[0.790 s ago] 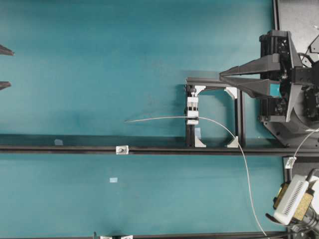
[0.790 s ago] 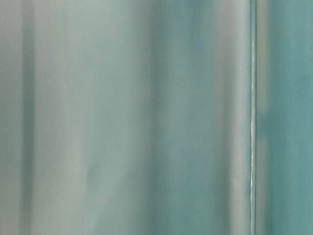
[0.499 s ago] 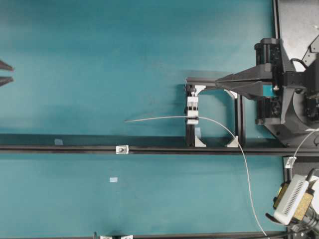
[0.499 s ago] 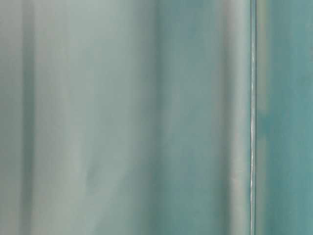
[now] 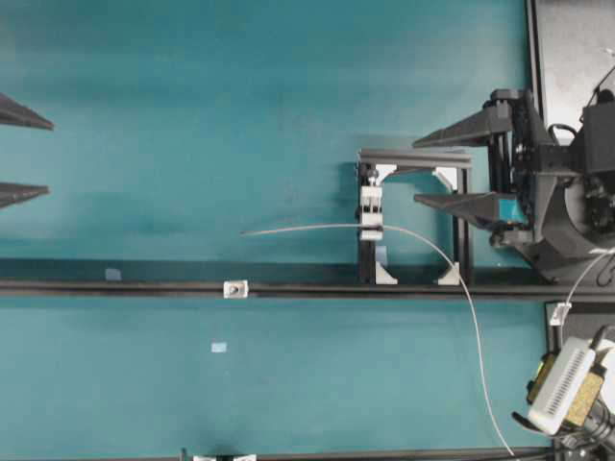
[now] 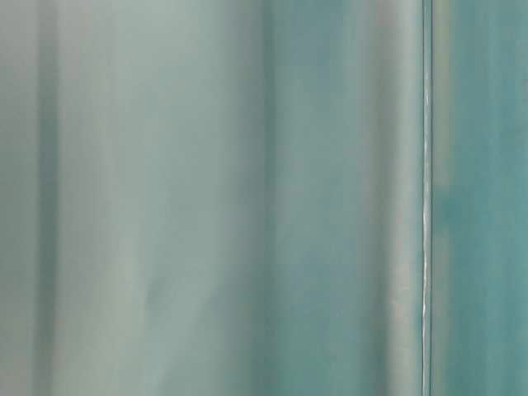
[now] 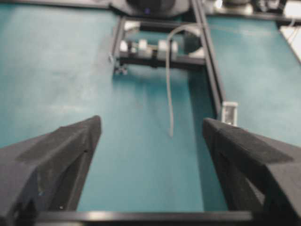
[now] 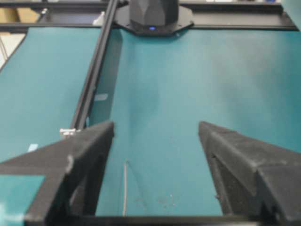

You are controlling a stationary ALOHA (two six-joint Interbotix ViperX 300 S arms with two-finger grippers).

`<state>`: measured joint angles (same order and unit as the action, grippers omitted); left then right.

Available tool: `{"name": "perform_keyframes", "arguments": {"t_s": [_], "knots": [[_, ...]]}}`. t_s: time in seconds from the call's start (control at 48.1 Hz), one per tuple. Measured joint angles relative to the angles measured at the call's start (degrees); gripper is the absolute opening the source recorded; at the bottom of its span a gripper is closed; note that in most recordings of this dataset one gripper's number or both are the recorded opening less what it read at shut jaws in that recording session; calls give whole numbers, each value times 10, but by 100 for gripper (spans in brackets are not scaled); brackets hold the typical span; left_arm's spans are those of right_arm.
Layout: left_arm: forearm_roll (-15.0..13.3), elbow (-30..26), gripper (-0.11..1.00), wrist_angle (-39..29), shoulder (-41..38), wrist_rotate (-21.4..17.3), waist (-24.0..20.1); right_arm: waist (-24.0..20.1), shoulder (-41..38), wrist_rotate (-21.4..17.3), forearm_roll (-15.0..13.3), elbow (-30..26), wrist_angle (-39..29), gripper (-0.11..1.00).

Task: Insert the wire into the hole on the right side and pull it with the left arm.
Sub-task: 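Move the right gripper down over the grey wire near the frame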

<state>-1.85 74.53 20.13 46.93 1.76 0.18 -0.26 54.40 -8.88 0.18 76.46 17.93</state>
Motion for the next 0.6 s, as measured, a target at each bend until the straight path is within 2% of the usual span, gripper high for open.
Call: {"name": "perform_keyframes", "arguments": {"t_s": [0.291,0.603], "knots": [[0,0,75,0,-13,-1,0,0,-23,-2,0,0,1,80],[-2,-1,76,0,-56,0,0,0,-129,-27,0,-3,19,80]]}}
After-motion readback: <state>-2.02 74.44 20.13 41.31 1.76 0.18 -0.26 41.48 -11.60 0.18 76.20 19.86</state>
